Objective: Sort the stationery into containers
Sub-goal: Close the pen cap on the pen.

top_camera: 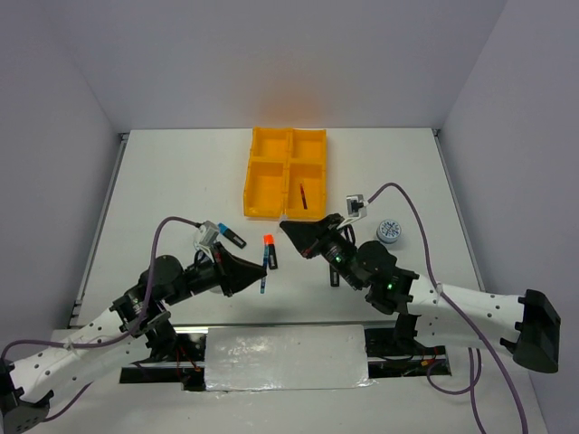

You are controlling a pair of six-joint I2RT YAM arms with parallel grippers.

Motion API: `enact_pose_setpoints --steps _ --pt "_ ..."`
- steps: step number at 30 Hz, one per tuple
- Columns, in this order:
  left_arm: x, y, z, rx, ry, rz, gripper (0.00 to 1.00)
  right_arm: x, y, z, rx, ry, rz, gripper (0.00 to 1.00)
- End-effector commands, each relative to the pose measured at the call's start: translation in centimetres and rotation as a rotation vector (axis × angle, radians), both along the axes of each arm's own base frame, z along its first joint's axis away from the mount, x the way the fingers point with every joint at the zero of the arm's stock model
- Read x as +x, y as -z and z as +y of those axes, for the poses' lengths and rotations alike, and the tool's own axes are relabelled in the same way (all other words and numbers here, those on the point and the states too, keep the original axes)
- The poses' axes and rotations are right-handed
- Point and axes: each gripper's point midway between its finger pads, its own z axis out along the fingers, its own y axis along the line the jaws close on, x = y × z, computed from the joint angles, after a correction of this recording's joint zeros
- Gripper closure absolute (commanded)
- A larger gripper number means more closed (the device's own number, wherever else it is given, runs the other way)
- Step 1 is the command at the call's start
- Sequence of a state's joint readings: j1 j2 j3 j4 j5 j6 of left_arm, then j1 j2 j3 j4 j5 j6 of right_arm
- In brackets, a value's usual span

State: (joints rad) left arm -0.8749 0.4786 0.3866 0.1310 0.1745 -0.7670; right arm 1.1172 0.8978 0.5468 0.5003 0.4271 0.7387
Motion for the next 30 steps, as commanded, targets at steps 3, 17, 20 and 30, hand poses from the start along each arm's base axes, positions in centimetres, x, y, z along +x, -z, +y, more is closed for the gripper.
enact_pose_setpoints --steps 3,17,20,30 --pt "-0.5 -1.2 -0.7 -0.056 0.044 -0.027 1.0 -1.5 -5.8 0.3 0.167 -0.061 -0.127 1.0" --pt "-0.7 -1.3 -0.8 -0.055 0.055 -0.036 1.0 -1.8 -4.0 1.5 0.115 -0.101 -0.116 1.0" --pt "-0.5 -1.6 -0.6 -0.05 0.043 -0.045 1.0 -2.0 -3.5 1.8 0.104 -0.114 -0.11 1.0" --pt "-0.4 -2.4 -0.6 -0.044 0.041 -0.064 1.0 -2.4 -1.6 2.0 0.064 -0.127 -0.089 1.0"
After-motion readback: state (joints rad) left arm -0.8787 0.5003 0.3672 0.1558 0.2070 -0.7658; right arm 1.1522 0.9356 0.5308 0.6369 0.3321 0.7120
